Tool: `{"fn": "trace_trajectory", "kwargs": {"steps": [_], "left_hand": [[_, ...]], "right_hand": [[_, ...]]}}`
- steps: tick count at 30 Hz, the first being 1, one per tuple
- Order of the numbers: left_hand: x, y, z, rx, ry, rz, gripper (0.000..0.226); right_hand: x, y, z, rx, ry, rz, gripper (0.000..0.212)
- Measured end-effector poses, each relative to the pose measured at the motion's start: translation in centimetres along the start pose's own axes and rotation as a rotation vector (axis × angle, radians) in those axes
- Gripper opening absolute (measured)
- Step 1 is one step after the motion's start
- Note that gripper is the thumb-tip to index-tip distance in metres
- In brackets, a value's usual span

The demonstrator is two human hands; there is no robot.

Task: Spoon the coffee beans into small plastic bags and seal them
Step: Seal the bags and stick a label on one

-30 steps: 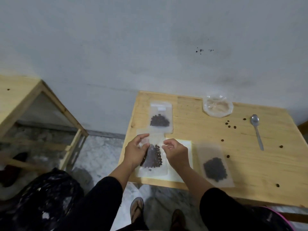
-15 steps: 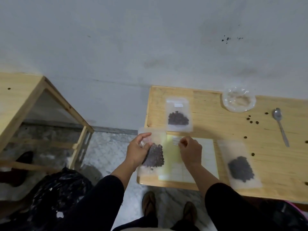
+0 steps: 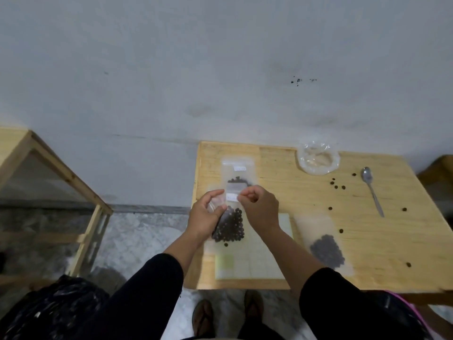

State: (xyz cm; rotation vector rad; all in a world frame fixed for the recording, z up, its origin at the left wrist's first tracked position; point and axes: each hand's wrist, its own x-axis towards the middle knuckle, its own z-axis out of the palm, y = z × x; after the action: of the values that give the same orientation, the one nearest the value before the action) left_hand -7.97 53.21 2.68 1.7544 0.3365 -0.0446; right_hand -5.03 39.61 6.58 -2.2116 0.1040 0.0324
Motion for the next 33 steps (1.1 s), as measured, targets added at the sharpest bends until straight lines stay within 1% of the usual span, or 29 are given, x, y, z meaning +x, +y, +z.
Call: {"fn": "trace_trajectory", "kwargs": {"steps": [4,9,12,18,23,25,28,33], "left_hand": [[0.4,2.1,1.3,-0.014,-0.01,0.073,0.035],[0.5,3.9,2.2,-0.049,0.0,0.105,0.036],[0.5,4.9,2.7,-0.075,0.002,0.135,0.036],[0.2,6.1,3.4,-0.144,0.033,0.136,0.018],[0.0,6.9,3.6,-0.182,0.091,0.112,0.014],[0.0,7.0,3.5,-0.189,0.113,0.099,0.014],[-0.2,7.2,3.1,-0.204,0.126,0.089,0.015],[-0.8,6.6,2.3,-0.204,0.059,0.08,0.014]], "right_hand": [[0.8,-0.5,-1.1,0.019,0.087,-0.055,0.002],[1.7,-1.0,-2.6,0.028,0.044,-0.053,0.006],[2.0,-1.5,-3.2,0.011,0.052,-0.068,0.003],[2.0,-1.8,-4.3,0.023,0.087,-0.119,0.002],[1.4,-2.0,-4.1,0.034,0.121,-0.161,0.008],[1.0,-1.9,-3.9,0.104,0.139,-0.113,0.009],[0.4,-2.0,-3.9,0.233,0.094,0.011,0.008],[-0.2,-2.4,-3.8,0.438,0.035,0.123,0.008]]}}
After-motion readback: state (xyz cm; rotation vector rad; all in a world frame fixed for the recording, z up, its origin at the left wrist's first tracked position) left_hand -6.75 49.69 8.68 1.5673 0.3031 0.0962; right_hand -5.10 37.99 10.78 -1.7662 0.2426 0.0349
